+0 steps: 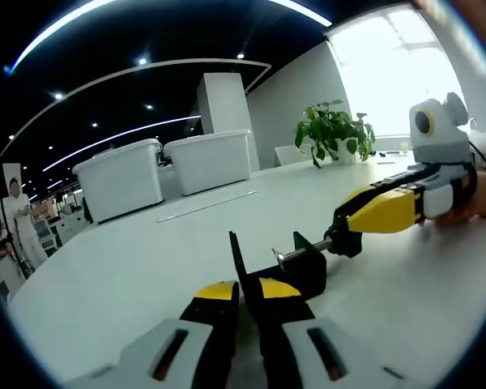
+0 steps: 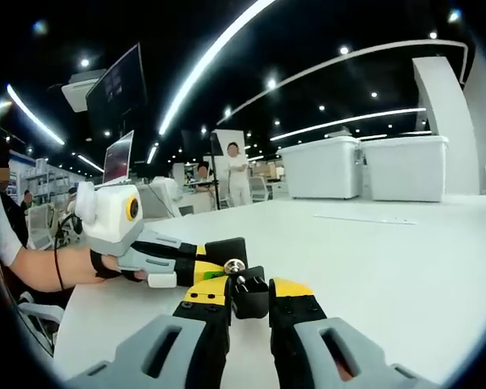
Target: Clamp the fixed fixture on the desktop, loosen the retaining clip, secure it to the edge of the desk, and tighten the retaining clip.
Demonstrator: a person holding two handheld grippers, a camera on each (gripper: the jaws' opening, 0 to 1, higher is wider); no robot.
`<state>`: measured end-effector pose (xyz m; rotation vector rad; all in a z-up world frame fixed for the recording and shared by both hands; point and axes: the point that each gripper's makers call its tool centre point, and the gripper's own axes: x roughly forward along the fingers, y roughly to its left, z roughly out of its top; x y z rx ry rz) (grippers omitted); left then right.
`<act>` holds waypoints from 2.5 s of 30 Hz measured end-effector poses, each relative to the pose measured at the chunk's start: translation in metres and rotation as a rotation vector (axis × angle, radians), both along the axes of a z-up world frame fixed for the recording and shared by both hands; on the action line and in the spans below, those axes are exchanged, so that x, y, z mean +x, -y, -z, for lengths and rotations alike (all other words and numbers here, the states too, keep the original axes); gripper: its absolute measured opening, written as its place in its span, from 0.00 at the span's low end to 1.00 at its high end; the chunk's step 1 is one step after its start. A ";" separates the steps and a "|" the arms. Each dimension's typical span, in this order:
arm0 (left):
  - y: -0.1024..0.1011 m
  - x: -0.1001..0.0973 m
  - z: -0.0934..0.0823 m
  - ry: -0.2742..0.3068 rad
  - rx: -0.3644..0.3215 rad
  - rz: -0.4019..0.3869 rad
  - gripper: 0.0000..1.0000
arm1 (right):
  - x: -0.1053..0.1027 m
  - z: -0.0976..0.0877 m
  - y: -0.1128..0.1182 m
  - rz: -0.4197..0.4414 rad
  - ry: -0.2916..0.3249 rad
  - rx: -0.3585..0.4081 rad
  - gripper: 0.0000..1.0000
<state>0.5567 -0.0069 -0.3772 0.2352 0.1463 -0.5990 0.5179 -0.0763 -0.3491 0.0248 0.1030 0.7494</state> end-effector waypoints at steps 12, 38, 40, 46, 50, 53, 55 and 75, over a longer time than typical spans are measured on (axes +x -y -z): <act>0.000 0.000 0.000 -0.001 -0.001 0.003 0.09 | 0.001 0.003 -0.003 -0.027 0.044 -0.052 0.20; -0.002 0.002 0.000 0.002 -0.001 -0.007 0.08 | -0.009 0.003 -0.018 -0.052 0.346 -0.365 0.23; -0.002 0.003 0.000 0.002 -0.001 -0.008 0.08 | -0.016 -0.001 -0.024 -0.105 0.294 -0.264 0.32; -0.002 0.003 0.000 0.005 0.000 -0.009 0.08 | -0.008 -0.008 -0.012 -0.109 0.108 -0.049 0.31; -0.002 0.003 0.000 0.007 0.001 -0.009 0.08 | 0.000 -0.006 -0.003 -0.124 -0.069 0.094 0.27; -0.002 0.003 0.000 0.008 0.002 -0.008 0.08 | 0.006 -0.001 -0.001 -0.133 -0.108 0.091 0.25; -0.002 0.003 0.000 0.008 0.002 -0.008 0.08 | 0.008 0.006 -0.002 -0.133 -0.110 0.050 0.24; -0.001 0.004 0.000 0.014 0.005 -0.009 0.08 | -0.002 0.005 -0.013 -0.150 0.140 -0.162 0.23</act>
